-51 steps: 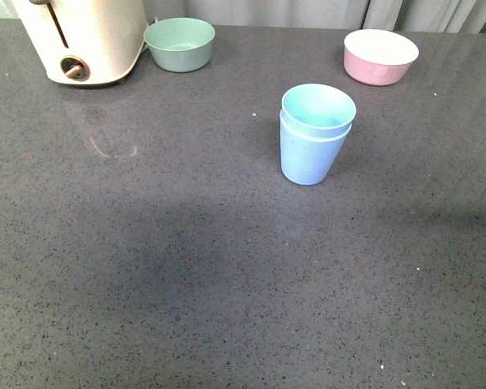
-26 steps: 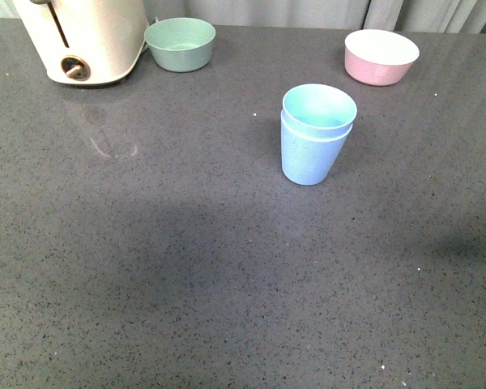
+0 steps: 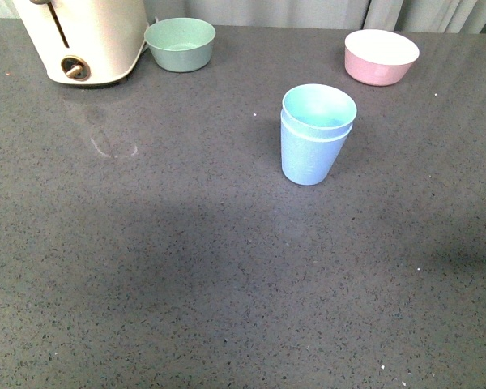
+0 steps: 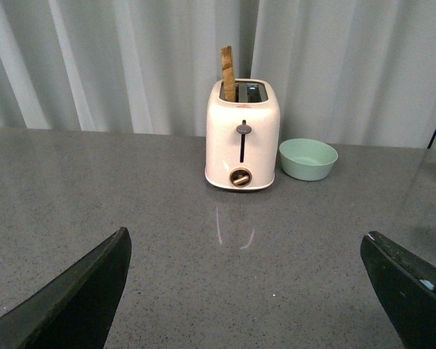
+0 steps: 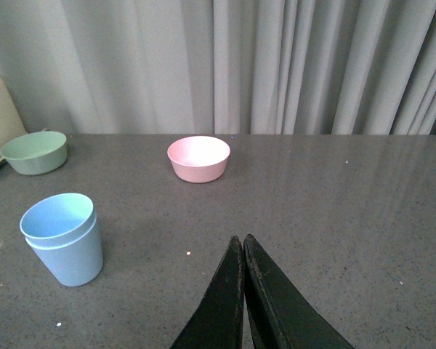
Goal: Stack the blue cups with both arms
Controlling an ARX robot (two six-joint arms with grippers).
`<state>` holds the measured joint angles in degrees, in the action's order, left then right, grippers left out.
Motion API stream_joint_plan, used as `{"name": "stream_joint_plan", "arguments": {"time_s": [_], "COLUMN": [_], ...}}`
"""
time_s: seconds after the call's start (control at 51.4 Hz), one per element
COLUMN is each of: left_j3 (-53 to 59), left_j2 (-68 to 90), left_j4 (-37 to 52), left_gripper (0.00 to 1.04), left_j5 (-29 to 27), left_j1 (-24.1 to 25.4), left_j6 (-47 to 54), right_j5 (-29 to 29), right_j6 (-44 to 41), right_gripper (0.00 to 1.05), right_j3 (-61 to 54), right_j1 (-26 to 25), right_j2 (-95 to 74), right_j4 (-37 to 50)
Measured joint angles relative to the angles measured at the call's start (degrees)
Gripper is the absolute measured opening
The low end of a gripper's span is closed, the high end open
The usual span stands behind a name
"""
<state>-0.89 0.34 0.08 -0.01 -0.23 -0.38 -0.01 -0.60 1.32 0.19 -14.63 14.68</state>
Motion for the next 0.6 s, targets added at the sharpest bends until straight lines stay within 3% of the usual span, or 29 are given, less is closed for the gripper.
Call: {"name": "stream_joint_plan", "arguments": {"time_s": [0.311,0.428,0.603], "left_j3": [0.00,0.00,0.00], "left_j2": [0.00,0.00,0.00], "left_j4": [0.00,0.00,0.00], "left_gripper": [0.96,0.96,0.96], "left_j5": [0.00,-0.02,0.00], "left_j1": [0.00,0.00,0.00], "left_j6": [0.00,0.00,0.00], "right_j5": [0.00,-0.02,0.00], "right_j6": [0.00,0.00,0.00], "right_gripper": [0.02,0.02,0.02], "right_j3": [0.00,0.04,0.04], "right_j1": [0.00,0.00,0.00], "right_j2": [4.50,13.09,14.21], "right_j4": [-4.46,-14.08,-14.51]}}
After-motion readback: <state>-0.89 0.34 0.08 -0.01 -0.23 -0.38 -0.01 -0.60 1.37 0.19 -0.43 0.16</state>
